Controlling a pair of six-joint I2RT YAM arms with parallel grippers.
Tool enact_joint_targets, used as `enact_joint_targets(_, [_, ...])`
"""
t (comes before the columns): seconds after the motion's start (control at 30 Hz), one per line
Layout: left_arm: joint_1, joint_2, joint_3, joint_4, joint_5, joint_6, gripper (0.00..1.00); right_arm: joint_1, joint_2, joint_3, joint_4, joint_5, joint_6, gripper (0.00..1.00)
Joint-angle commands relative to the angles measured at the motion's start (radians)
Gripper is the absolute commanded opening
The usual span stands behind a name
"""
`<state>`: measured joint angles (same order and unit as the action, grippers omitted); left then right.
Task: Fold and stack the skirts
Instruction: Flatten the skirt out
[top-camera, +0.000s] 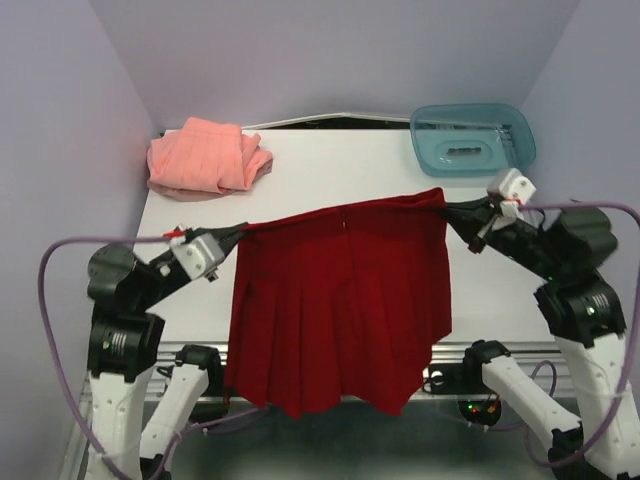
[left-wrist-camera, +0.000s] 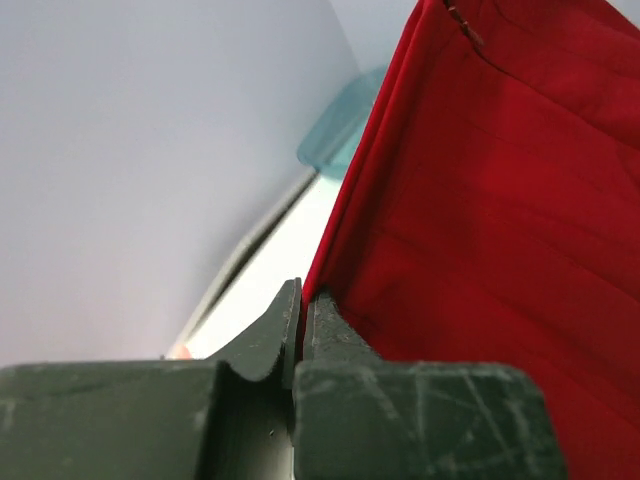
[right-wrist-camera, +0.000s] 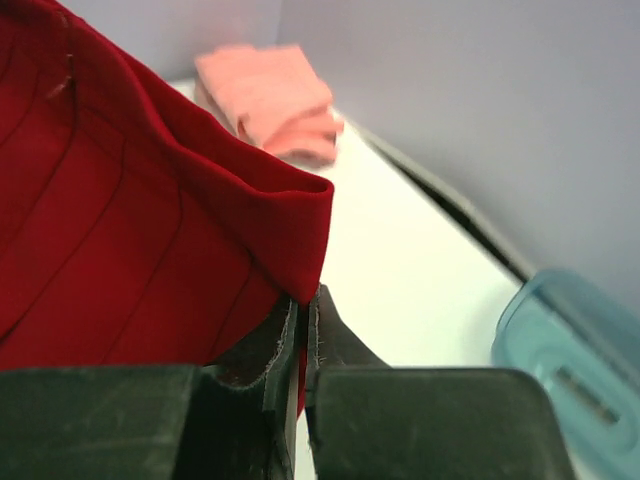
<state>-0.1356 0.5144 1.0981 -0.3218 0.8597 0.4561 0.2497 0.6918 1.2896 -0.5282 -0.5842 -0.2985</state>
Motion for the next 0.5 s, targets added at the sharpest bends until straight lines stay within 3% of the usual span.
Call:
enact_joint_targets(0.0, [0.031,0.181,-0.087,0.042,-0.172,0.007,0.0,-0.033,0.127,-0.122,0.059,0.274,0.004,0.01])
enact_joint_targets(0.07, [0.028,0.272,-0.119,0.088,-0.226,-0.007,0.0,-0.033,0.217,-0.174,0.091,0.293,0.013,0.01])
enact_joint_targets(0.17, [0.019,0.494,-0.116,0.183,-0.293,-0.02,0.0,-0.033,0.472,-0.184,0.169,0.328,0.027,0.01])
enact_joint_targets(0.2, [0.013,0.629,-0.101,0.206,-0.306,-0.008,0.0,-0.033,0.633,-0.146,0.175,0.331,0.041,0.01])
enact_joint_targets(0.23, [0.005,0.697,-0.08,0.223,-0.321,-0.019,0.07,-0.033,0.717,-0.112,0.178,0.348,0.042,0.01])
enact_joint_targets(0.27, [-0.007,0.837,-0.034,0.242,-0.356,-0.022,0.28,-0.033,0.801,-0.077,0.181,0.354,0.039,0.02])
enact_joint_targets(0.3, [-0.009,0.913,0.035,0.256,-0.422,-0.052,0.41,-0.033,0.971,0.015,0.174,0.369,0.059,0.09])
enact_joint_targets(0.33, [-0.009,0.977,0.075,0.274,-0.451,-0.072,0.47,-0.033,1.047,0.066,0.177,0.398,0.062,0.18])
enact_joint_targets(0.37, [-0.007,1.048,0.129,0.274,-0.484,-0.08,0.54,-0.033,1.122,0.121,0.174,0.452,0.071,0.43])
enact_joint_targets(0.43, [0.011,1.199,0.228,0.274,-0.527,-0.111,0.63,-0.033,1.28,0.285,0.172,0.501,0.113,0.72])
enact_joint_targets(0.47, [0.025,1.228,0.309,0.276,-0.504,-0.138,0.92,-0.033,1.316,0.336,0.169,0.544,0.12,0.86])
